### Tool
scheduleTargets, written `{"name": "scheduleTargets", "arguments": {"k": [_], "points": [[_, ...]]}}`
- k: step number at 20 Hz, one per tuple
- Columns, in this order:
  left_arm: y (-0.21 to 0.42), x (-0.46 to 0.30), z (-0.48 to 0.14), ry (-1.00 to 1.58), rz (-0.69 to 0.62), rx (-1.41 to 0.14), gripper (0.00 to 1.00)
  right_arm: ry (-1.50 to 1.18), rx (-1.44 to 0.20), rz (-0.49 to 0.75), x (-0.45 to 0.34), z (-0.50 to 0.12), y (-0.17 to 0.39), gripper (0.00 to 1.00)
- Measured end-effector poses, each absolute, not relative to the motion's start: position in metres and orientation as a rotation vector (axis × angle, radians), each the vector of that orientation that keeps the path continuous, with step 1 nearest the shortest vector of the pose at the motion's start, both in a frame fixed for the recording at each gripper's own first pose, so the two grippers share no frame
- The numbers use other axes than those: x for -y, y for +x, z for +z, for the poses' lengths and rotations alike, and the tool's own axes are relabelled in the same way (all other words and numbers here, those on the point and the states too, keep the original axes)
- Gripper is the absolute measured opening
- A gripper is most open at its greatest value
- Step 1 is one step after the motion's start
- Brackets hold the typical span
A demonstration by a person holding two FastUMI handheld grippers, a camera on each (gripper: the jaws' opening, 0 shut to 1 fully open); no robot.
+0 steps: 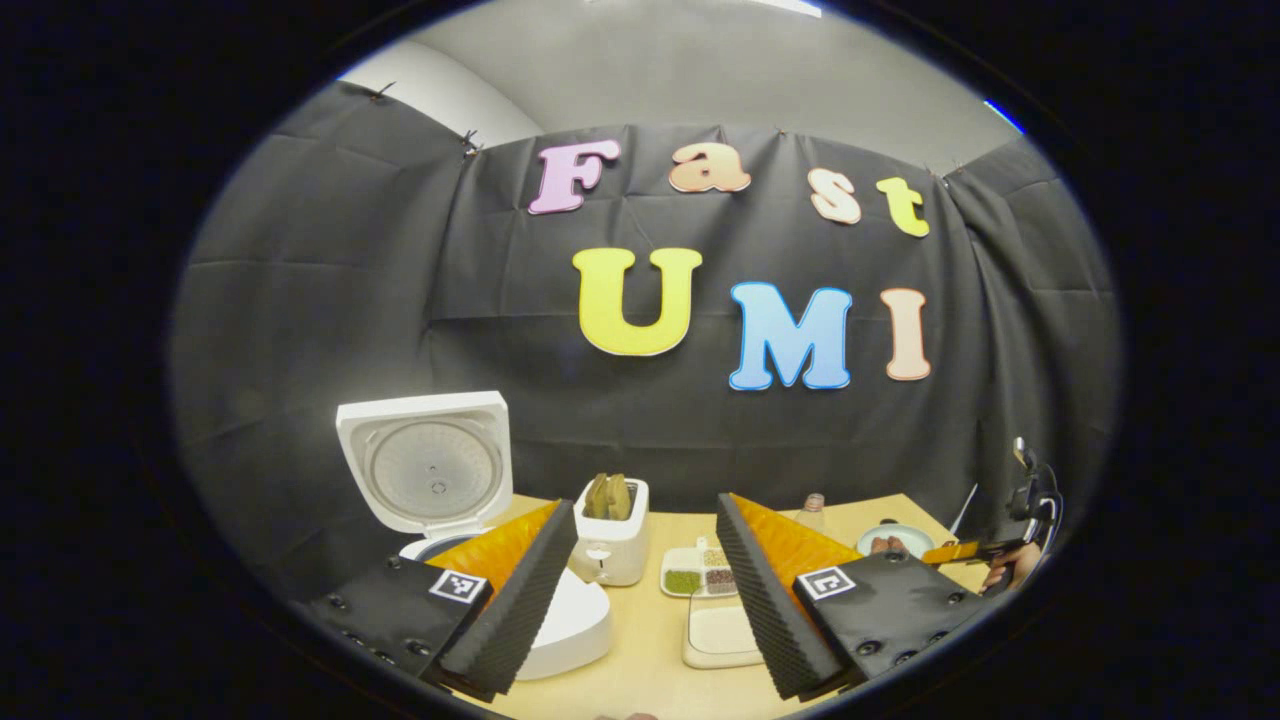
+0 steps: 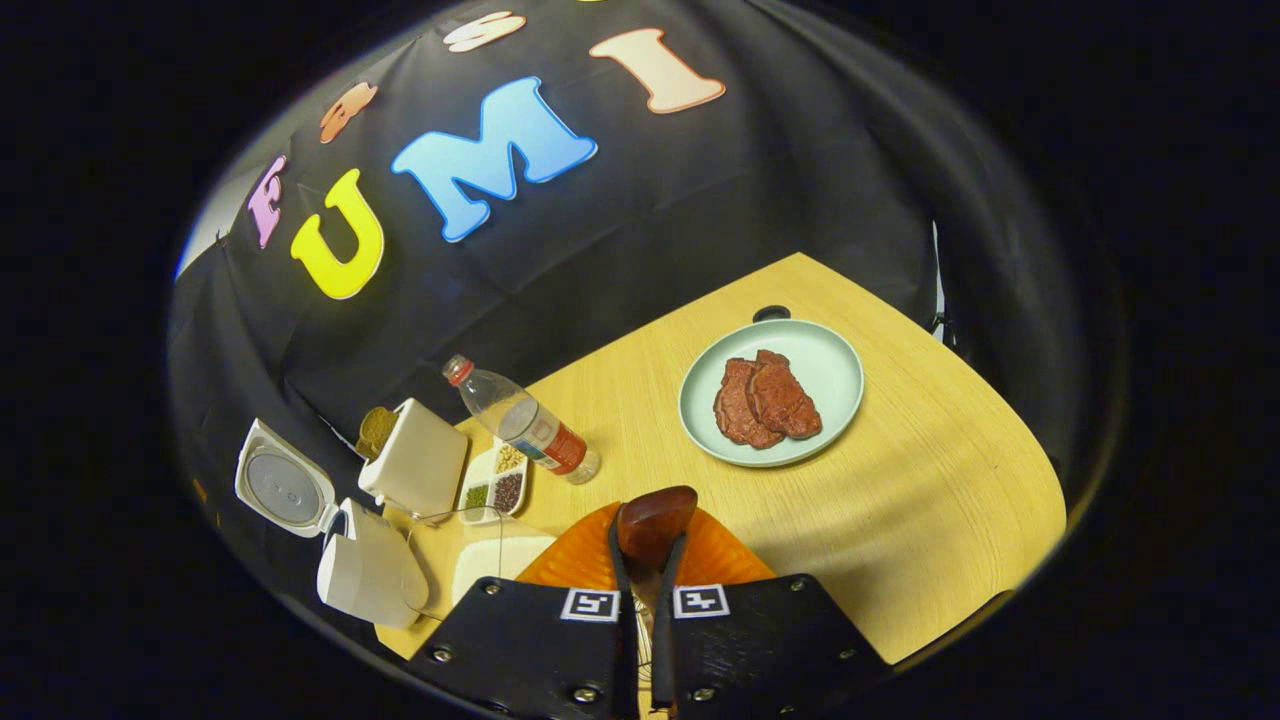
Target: Close the left gripper, press the button to open the rice cooker; take a wooden spoon from the chopstick holder with the right hand, scoop a spoonful of rice and pour it into the rice cooker, then put the wooden spoon back into the chopstick holder.
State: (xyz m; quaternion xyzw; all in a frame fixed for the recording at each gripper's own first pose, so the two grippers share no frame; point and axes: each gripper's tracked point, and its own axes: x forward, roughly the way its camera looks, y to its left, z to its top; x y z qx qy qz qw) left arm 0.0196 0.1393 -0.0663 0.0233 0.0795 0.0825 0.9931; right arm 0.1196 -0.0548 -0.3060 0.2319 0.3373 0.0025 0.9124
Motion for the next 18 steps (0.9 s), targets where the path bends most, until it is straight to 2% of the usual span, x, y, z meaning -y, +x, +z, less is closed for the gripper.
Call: {"name": "scheduleTargets", "arguments": {"k": [6,11,15,18], "points": [[0.016,-0.131,-0.059,0.057,0.120,-0.121,0.96,0.437,-0.532,0.005,0.053,-0.217,0.114,0.05],[0.007,-0.134,-0.056,0.073,0.094,-0.100,0.96,0.459,-0.440,0.133,-0.002,-0.152,0.126,0.05],[-0.004,-0.146,-0.051,0.085,0.080,-0.070,0.97,0.426,-0.437,0.241,-0.069,-0.153,0.138,0.05],[-0.009,-0.159,-0.053,0.082,0.083,-0.077,0.96,0.406,-0.452,0.277,-0.110,-0.175,0.148,0.05]]}}
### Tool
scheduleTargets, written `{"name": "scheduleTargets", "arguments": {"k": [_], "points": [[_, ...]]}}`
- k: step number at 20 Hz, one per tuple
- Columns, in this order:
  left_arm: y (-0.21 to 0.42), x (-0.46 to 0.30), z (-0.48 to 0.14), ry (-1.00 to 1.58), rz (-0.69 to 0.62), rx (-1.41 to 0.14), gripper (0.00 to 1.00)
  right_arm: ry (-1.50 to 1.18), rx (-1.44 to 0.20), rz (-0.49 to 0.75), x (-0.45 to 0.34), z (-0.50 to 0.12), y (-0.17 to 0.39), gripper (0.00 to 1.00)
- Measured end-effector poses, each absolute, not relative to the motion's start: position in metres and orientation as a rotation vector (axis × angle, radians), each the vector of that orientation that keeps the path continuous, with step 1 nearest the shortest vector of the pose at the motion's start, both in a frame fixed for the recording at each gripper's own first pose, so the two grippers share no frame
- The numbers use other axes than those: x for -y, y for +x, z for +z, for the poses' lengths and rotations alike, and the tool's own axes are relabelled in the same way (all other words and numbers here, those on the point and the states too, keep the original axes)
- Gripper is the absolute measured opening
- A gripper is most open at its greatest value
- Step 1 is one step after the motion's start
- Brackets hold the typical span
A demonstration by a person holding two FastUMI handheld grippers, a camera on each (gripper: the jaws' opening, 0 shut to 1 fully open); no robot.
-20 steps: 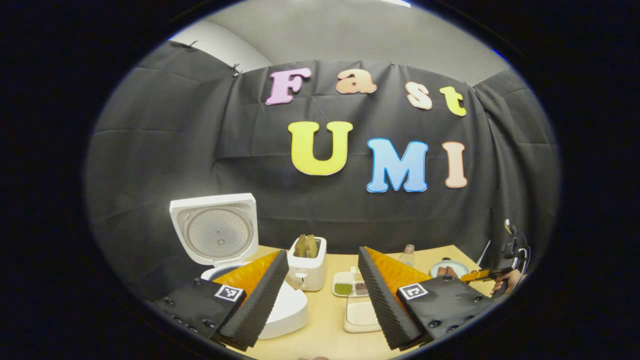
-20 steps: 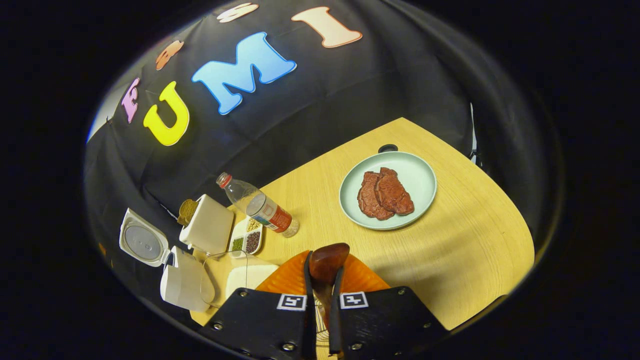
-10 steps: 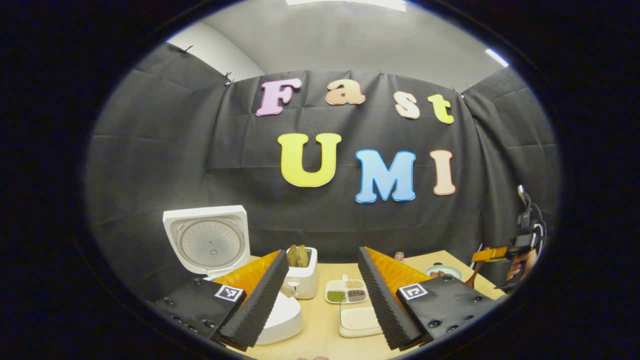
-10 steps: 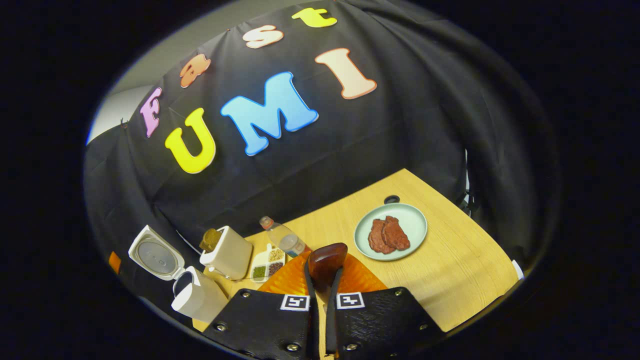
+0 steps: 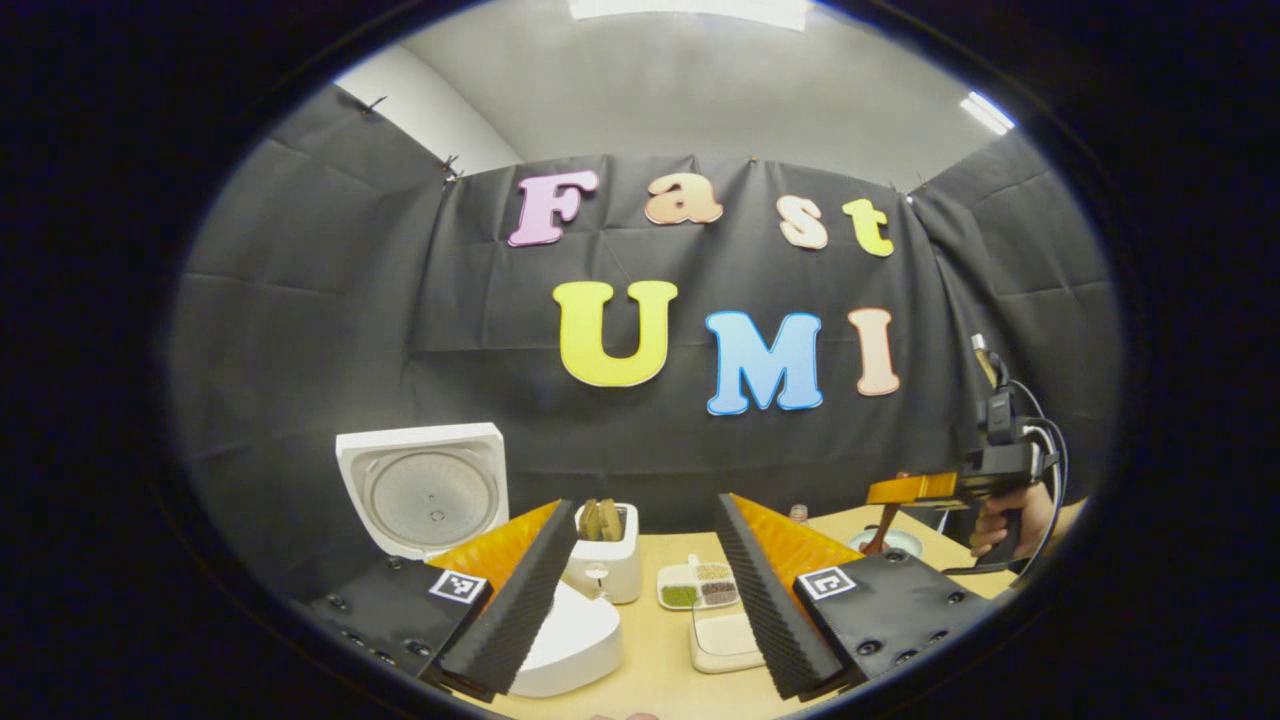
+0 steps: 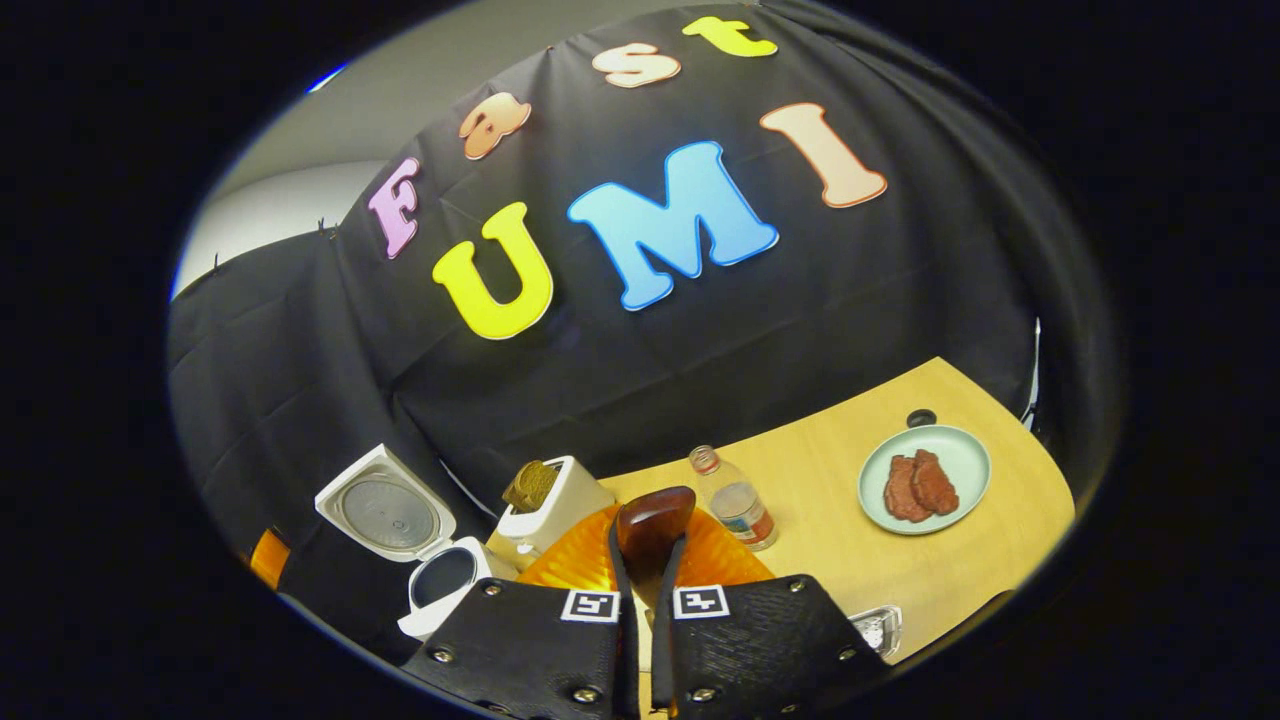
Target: Close the left gripper, press the button to open the rice cooker; take a wooden spoon from the chopstick holder with the right hand, scoop a spoonful of rice and pour it into the rice cooker, then put the wooden spoon back into the chopstick holder.
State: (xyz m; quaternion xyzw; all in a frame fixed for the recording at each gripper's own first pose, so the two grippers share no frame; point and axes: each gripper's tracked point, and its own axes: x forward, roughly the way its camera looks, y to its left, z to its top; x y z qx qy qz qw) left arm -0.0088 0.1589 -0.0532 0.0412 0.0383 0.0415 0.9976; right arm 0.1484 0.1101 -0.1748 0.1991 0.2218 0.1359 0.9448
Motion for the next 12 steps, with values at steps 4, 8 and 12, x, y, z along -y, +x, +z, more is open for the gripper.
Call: {"name": "scheduleTargets", "arguments": {"k": [4,8,12], "points": [[-0.018,-0.182,-0.062,0.082,0.102,-0.096,0.97,0.340,-0.482,0.288,-0.150,-0.218,0.160,0.05],[-0.028,-0.206,-0.076,0.099,0.143,-0.132,0.98,0.235,-0.503,0.276,-0.177,-0.262,0.176,0.06],[-0.038,-0.220,-0.076,0.102,0.167,-0.138,0.98,0.172,-0.537,0.277,-0.199,-0.299,0.185,0.05]]}}
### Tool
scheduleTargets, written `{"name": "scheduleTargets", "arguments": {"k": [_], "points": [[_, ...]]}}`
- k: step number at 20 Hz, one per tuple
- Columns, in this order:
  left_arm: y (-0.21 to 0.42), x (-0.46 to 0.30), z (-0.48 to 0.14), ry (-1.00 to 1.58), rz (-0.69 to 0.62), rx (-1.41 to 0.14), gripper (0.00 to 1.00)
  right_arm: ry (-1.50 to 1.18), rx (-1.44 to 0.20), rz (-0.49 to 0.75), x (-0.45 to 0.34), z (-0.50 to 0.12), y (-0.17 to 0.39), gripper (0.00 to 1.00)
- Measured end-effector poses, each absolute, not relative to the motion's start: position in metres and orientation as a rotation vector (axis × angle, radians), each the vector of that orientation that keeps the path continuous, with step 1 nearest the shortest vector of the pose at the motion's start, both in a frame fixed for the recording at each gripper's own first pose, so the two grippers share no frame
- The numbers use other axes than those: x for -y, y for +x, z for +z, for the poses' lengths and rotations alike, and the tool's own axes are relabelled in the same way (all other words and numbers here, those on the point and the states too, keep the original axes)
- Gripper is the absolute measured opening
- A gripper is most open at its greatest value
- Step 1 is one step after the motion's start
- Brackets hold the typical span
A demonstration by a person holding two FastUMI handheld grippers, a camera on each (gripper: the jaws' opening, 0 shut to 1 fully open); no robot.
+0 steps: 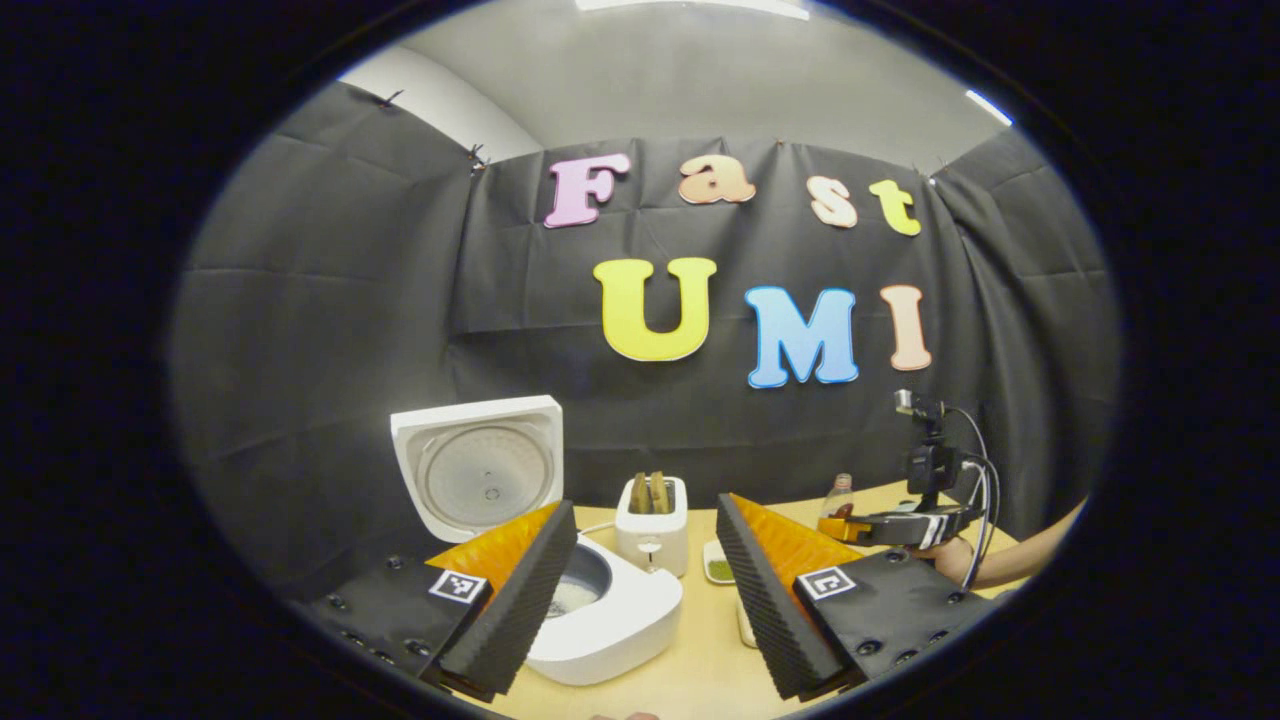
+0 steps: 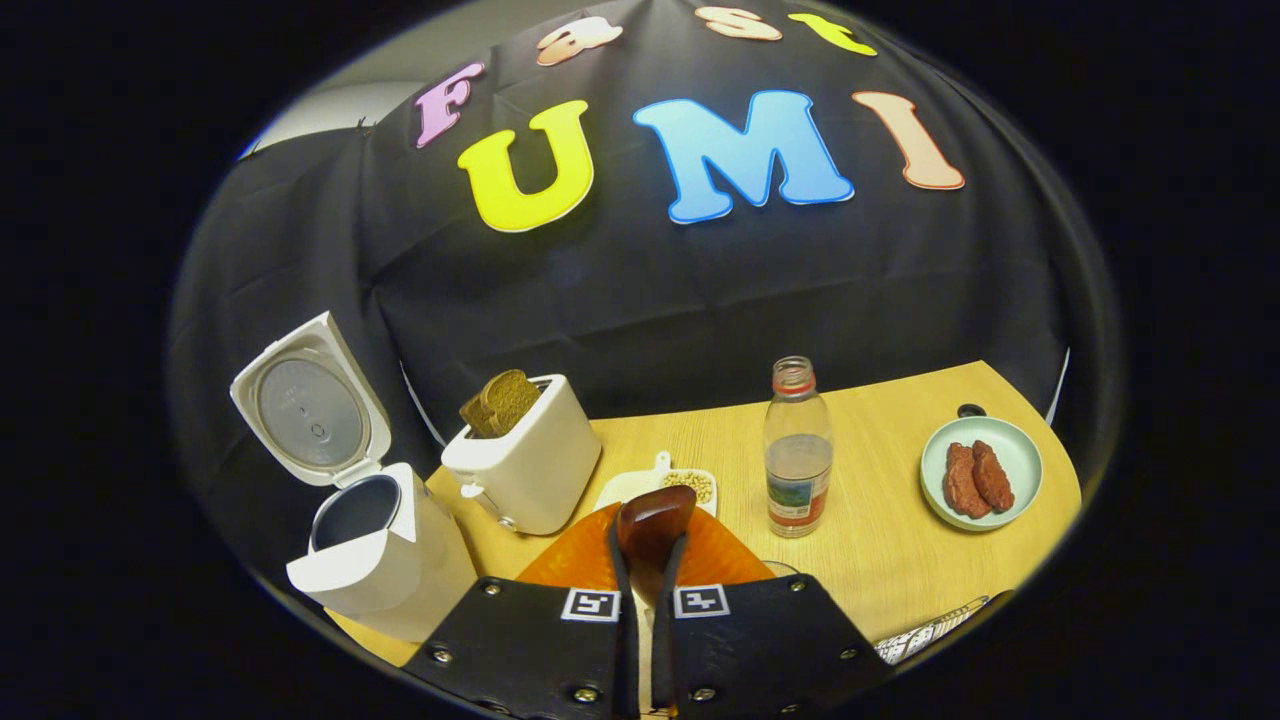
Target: Close the left gripper, press the button to open the rice cooker; take a wooden spoon from the chopstick holder with the right hand, scoop a spoonful of rice and pour it into the rice cooker, then put the wooden spoon back into the chopstick holder.
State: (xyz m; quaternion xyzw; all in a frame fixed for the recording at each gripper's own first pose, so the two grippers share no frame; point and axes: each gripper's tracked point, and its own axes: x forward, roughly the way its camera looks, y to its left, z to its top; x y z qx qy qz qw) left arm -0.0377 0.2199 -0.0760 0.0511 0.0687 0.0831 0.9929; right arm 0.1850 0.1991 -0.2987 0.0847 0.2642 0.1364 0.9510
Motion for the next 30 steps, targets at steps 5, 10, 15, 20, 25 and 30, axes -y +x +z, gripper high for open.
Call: {"name": "scheduleTargets", "arguments": {"k": [5,10,15,20,25,30], "points": [[-0.044,-0.238,-0.088,0.107,0.197,-0.173,0.98,0.303,-0.593,0.299,-0.226,-0.313,0.176,0.06],[-0.042,-0.241,-0.094,0.084,0.201,-0.180,0.96,0.497,-0.636,0.296,-0.239,-0.316,0.168,0.05],[-0.039,-0.237,-0.094,0.088,0.185,-0.176,0.96,0.744,-0.673,0.246,-0.214,-0.315,0.169,0.05],[-0.035,-0.231,-0.092,0.087,0.163,-0.166,0.96,0.964,-0.599,0.140,-0.147,-0.291,0.179,0.05],[-0.025,-0.221,-0.090,0.075,0.127,-0.147,0.96,1.103,-0.480,0.121,-0.105,-0.236,0.188,0.05],[-0.019,-0.221,-0.094,0.068,0.100,-0.142,0.96,1.202,-0.430,0.152,-0.108,-0.187,0.186,0.05]]}}
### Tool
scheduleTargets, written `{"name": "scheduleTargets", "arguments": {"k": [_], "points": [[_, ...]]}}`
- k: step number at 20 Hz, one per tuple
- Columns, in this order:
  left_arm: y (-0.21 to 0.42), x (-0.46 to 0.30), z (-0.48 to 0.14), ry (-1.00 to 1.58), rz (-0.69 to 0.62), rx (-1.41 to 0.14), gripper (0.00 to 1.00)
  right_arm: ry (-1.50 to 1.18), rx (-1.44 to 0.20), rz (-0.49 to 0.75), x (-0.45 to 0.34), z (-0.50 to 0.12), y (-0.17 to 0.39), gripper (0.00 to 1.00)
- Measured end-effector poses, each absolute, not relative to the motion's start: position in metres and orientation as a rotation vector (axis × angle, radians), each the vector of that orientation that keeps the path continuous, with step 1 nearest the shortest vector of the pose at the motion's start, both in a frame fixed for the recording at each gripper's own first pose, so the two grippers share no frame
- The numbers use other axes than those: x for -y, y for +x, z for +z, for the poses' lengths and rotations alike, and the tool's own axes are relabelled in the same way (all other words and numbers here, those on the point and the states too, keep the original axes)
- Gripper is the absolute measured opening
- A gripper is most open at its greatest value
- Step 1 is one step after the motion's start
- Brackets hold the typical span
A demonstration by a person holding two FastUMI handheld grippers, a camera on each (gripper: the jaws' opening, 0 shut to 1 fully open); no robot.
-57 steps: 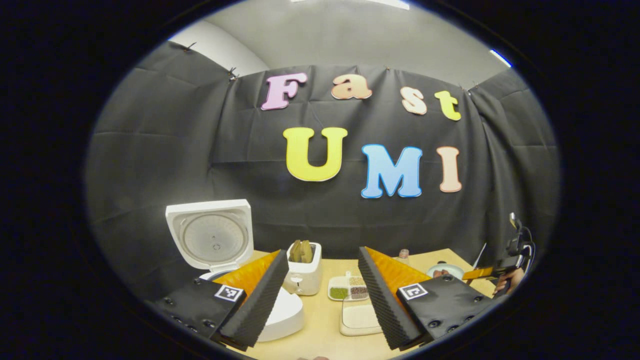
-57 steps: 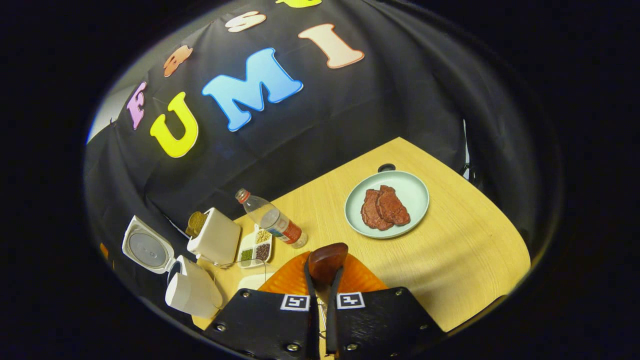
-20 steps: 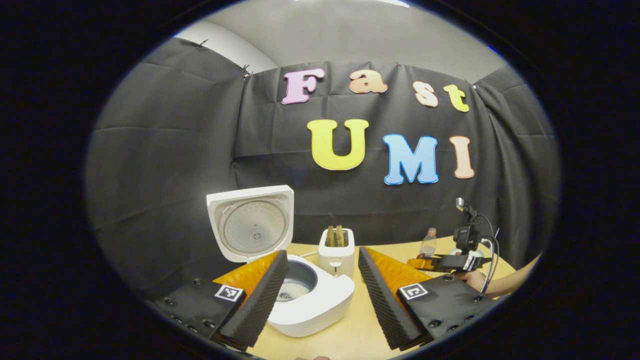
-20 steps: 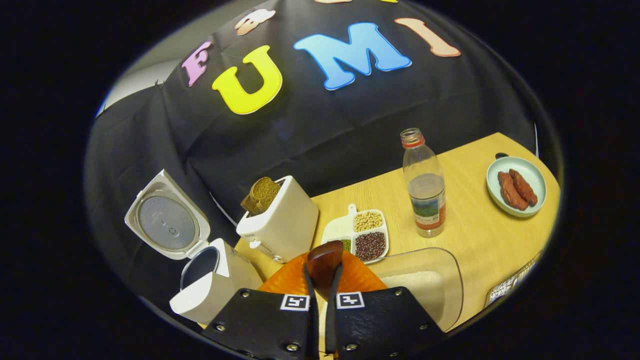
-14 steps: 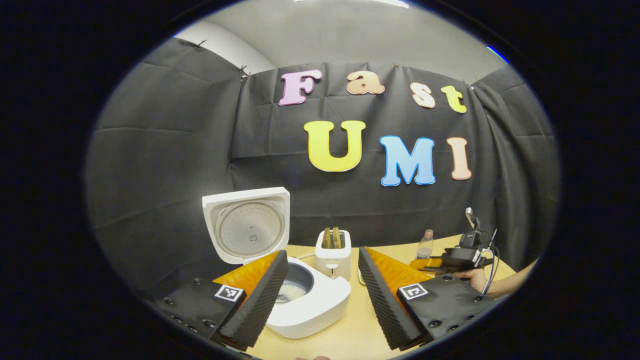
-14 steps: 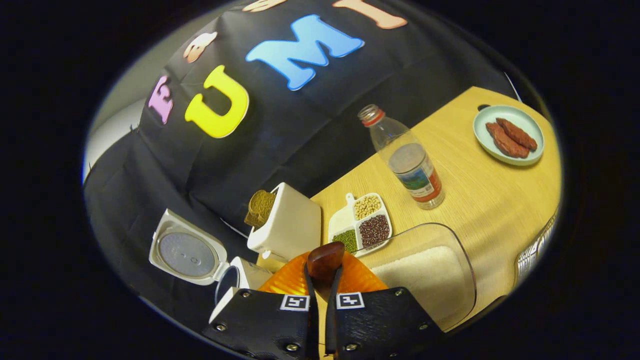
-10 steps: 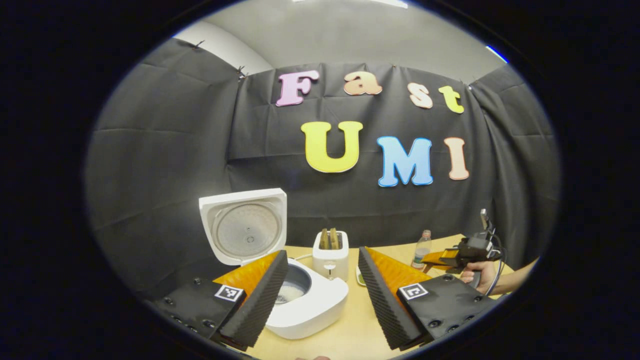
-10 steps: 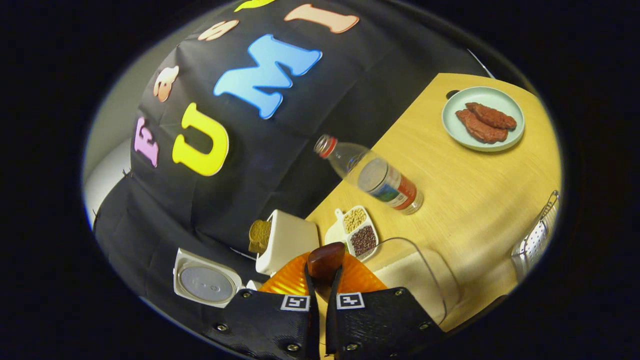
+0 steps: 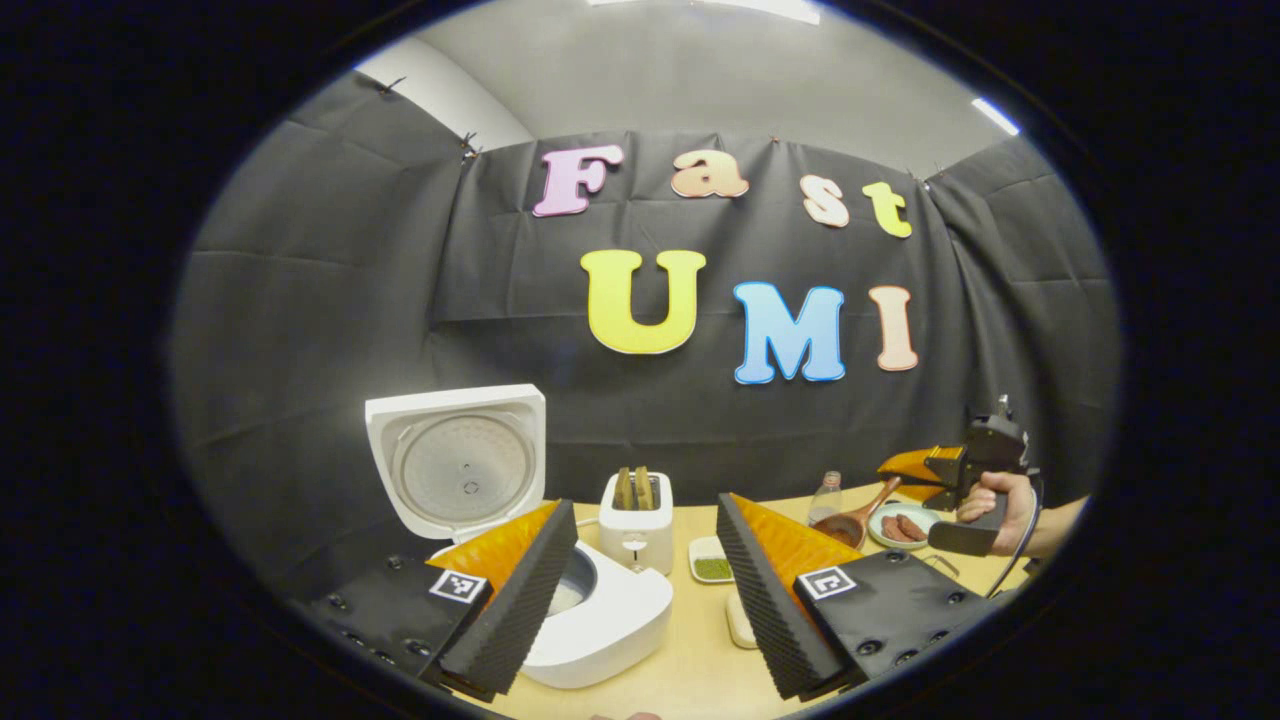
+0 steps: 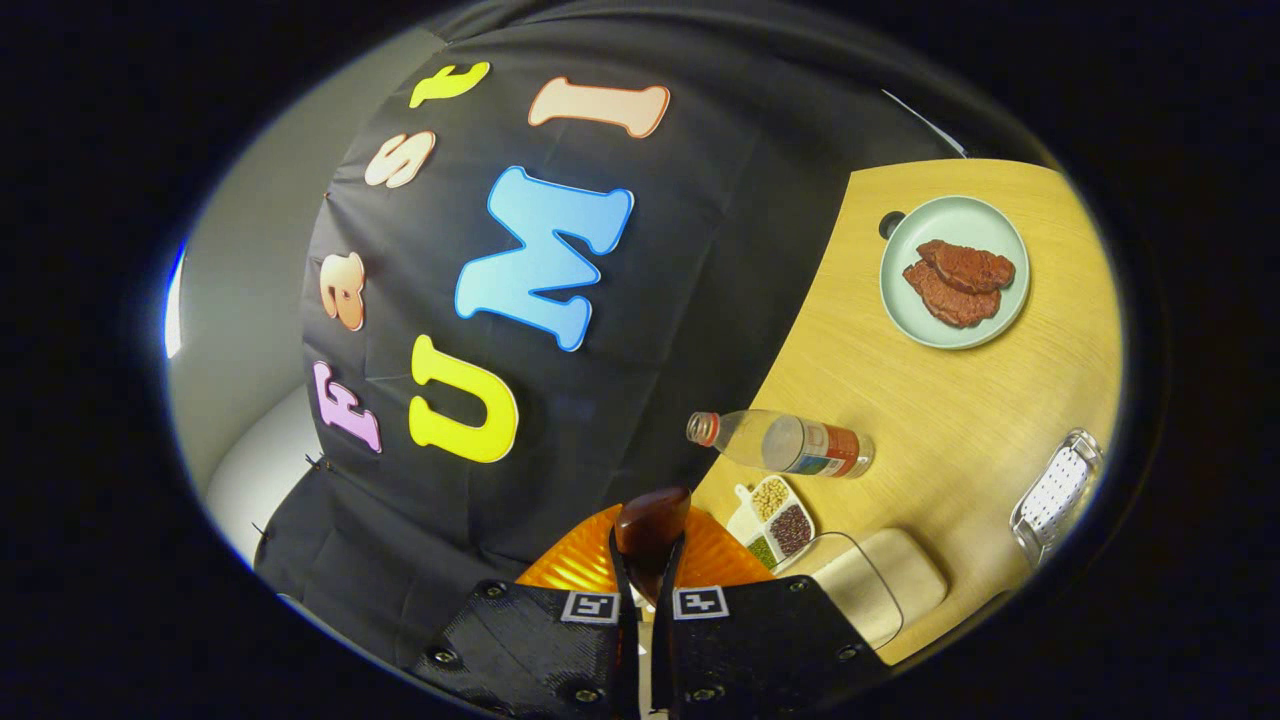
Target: Close the left gripper, press the button to open the rice cooker; take a wooden spoon from the chopstick holder with the right hand, scoop a spoonful of rice and pour it into the rice cooker, then put the wooden spoon back into the chopstick holder.
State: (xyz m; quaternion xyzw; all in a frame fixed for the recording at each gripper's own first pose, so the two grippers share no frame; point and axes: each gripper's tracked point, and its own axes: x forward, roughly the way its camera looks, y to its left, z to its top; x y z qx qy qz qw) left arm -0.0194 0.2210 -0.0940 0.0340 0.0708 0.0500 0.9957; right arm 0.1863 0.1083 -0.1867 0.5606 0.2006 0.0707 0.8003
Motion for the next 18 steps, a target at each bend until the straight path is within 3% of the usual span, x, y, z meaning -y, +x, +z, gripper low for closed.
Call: {"name": "scheduleTargets", "arguments": {"k": [12,18], "points": [[-0.040,-0.257,-0.090,0.060,0.087,-0.109,0.97,1.270,-0.439,0.349,-0.221,-0.104,0.201,0.05],[-0.056,-0.284,-0.087,0.057,0.096,-0.098,0.97,1.260,-0.492,0.433,-0.288,-0.094,0.207,0.05]]}}
